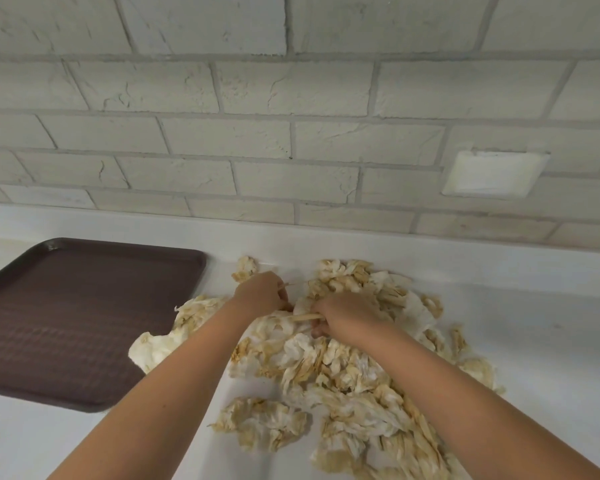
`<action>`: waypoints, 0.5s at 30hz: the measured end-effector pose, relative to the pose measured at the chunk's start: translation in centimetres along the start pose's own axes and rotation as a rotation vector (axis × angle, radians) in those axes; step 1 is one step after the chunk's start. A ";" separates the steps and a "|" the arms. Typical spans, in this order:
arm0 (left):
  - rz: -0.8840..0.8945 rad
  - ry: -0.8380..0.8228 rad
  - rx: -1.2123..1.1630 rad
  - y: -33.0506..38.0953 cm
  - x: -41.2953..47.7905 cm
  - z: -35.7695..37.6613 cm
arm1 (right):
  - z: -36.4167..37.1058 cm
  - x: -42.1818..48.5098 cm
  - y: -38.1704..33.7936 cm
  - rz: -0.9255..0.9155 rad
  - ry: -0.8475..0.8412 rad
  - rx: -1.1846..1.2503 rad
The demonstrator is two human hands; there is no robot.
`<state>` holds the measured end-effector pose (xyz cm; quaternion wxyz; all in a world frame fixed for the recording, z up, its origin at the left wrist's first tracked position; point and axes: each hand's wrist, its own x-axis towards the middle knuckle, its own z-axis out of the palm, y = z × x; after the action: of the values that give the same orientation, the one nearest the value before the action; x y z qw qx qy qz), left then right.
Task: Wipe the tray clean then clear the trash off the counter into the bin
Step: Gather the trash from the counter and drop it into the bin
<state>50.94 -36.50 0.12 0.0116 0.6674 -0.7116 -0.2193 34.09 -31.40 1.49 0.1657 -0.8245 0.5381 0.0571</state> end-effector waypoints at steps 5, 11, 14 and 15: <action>-0.024 -0.067 -0.143 0.7 0.0 0.6 | -0.4 -0.7 0.3 -0.021 0.064 0.000; 0.040 -0.040 -0.144 1.1 -1.5 1.1 | -2.0 -4.5 2.0 -0.008 0.446 0.323; 0.031 0.065 -0.101 1.7 -2.7 0.6 | -2.9 -6.3 2.4 0.054 0.633 0.558; 0.029 0.130 -0.108 1.8 -3.0 0.1 | -3.3 -7.0 2.4 0.081 0.686 0.652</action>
<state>49.48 -33.56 1.45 0.0968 0.6683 -0.7060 -0.2134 28.77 -27.32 5.98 0.2262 -0.6793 0.5832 -0.3837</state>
